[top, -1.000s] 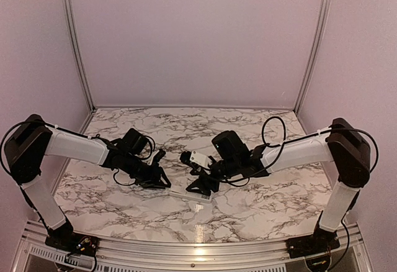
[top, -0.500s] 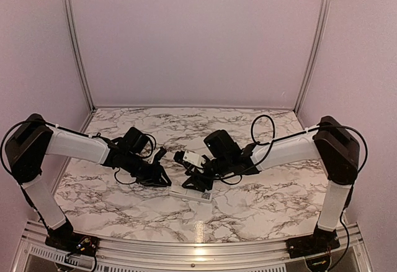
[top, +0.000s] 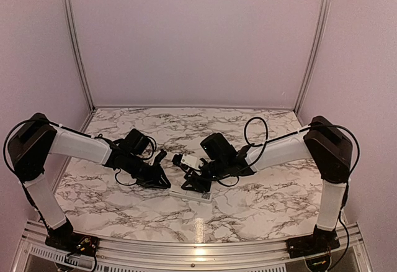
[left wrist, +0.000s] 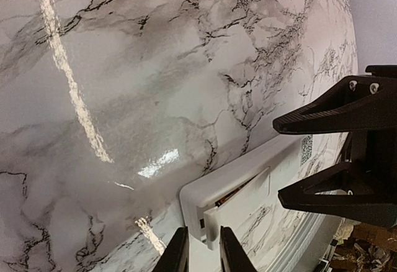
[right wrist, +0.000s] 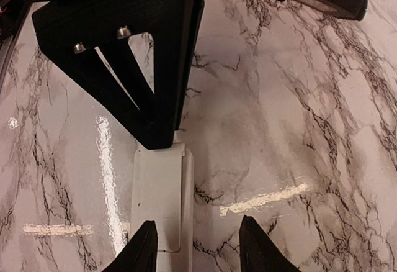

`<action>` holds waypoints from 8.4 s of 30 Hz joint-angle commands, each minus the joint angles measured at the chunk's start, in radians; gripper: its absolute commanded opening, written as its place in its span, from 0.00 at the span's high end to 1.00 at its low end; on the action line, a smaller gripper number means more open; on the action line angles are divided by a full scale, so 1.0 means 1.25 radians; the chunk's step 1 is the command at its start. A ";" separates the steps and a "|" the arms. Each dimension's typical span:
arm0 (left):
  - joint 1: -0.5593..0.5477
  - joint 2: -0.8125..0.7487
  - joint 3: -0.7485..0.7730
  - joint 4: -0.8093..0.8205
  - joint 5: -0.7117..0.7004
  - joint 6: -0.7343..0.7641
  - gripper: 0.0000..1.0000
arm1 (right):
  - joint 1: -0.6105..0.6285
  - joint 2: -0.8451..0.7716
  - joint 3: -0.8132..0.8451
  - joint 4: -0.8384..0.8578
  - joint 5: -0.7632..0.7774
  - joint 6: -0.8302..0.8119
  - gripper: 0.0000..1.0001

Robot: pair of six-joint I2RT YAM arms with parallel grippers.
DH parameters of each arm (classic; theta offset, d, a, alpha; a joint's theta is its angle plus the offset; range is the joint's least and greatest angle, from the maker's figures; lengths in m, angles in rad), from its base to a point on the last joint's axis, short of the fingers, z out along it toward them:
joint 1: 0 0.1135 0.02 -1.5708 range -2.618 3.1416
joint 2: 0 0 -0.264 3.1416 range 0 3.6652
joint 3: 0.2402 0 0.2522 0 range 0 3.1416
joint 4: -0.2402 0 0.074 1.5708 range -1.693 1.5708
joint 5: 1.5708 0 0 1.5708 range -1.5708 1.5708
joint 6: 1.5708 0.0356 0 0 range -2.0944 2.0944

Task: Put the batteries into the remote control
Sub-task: Press the battery cover into the battery compartment, then hold the remote control at the center of the board, then press the battery cover on the remote control, then pick up the remote control from the center of the board.

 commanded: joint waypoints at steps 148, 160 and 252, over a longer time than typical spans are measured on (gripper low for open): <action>-0.121 0.090 0.027 -0.156 -0.314 0.026 0.89 | 0.026 0.025 -0.006 -0.064 0.009 -0.001 0.79; -0.158 0.116 0.027 -0.121 -0.247 -0.008 0.91 | 0.025 0.021 -0.016 -0.040 0.014 0.006 0.84; -0.206 0.135 0.229 -0.168 -0.282 0.892 0.25 | -0.214 -0.625 -0.427 0.315 0.010 0.318 0.01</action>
